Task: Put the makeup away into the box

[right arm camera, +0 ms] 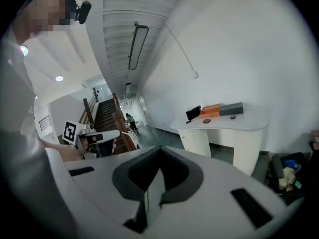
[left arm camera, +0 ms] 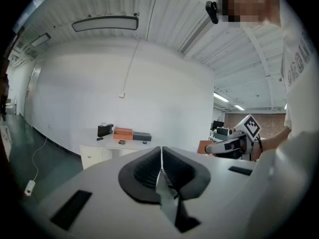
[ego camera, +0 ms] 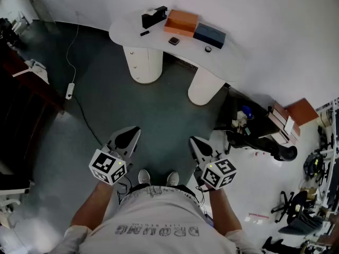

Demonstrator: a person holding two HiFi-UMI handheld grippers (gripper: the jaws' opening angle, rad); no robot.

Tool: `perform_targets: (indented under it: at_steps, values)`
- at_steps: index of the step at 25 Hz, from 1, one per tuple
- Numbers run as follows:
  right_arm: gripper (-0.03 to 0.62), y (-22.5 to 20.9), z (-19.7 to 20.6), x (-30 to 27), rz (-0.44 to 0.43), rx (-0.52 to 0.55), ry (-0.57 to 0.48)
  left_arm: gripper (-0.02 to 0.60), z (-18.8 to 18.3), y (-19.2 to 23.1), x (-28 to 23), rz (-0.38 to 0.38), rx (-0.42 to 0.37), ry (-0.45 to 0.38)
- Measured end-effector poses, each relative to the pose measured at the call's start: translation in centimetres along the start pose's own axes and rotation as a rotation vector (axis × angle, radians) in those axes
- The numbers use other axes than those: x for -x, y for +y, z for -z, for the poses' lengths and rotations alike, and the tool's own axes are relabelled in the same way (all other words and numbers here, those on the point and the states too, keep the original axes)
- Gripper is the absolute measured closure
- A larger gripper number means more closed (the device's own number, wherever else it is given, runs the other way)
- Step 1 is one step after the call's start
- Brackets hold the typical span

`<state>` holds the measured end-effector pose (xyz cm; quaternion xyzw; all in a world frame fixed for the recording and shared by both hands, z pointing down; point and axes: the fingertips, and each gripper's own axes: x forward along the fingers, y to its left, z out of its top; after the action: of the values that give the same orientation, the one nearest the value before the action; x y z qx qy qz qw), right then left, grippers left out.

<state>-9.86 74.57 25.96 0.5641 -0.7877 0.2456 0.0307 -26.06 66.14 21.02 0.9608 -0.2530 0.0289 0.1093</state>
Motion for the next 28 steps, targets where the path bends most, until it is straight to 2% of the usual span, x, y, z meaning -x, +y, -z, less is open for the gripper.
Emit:
perform_targets:
  at_steps: [7,14,23,28]
  values:
    - [0.588,-0.1,0.5,0.9,0.004,0.000,0.001,0.554,0.3,-0.9,0.2,-0.005,0.005,0.012]
    - [0.586,0.5,0.2,1.4,0.009,0.073,0.007,0.554,0.3,-2.1,0.1,0.006,-0.002,0.010]
    - [0.586,0.3,0.4,2.0,0.015,0.068,0.006,0.554,0.5,-3.1,0.3,0.010,-0.017,0.022]
    - [0.586,-0.1,0.0,2.4,0.034,0.069,-0.010,0.554,0.3,-3.4,0.3,0.010,-0.028,-0.003]
